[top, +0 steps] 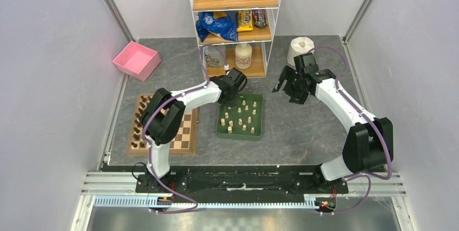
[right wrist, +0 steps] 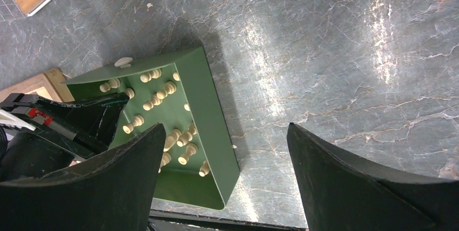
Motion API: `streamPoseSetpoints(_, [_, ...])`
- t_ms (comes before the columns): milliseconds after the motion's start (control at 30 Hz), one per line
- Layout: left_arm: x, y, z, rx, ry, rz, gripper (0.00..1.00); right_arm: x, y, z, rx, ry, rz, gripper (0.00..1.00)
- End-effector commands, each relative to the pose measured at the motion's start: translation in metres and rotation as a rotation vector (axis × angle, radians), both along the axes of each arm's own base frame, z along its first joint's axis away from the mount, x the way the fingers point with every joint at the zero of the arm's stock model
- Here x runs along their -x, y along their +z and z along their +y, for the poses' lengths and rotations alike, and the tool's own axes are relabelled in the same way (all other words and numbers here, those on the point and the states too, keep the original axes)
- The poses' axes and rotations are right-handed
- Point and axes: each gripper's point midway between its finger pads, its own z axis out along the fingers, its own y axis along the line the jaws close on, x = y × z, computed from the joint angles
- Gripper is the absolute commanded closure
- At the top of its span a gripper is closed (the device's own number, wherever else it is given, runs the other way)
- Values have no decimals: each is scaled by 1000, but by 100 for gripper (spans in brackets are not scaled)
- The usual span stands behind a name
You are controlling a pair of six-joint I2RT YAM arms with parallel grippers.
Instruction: Set up the chess pieces on the board
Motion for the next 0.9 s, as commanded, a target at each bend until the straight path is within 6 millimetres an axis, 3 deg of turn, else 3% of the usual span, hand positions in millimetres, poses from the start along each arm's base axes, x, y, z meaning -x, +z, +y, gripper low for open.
streamPoseSetpoints(0, [-10,34,-6,46,16,-71,98,-5,11,-2,-5,-6,-39,9])
streamPoseSetpoints(167, [-4,86,-10,139,-19,-133,98,-5,11,-2,-5,-7,-40,9])
streamPoseSetpoints(367, [5,127,26,97,48,-211,98,-6,12,0,-15,-8,-38,9])
streamPoseSetpoints(533, [13,141,65,99,131,-239,98,-6,20,13,-76,54,-62,10])
streamPoseSetpoints(733, [22,143,112,91,222,-231,98,9,67,74,-442,211,-21,11])
streamPoseSetpoints(867, [29,140,133,98,259,-220,98,17,90,90,-564,301,-67,13])
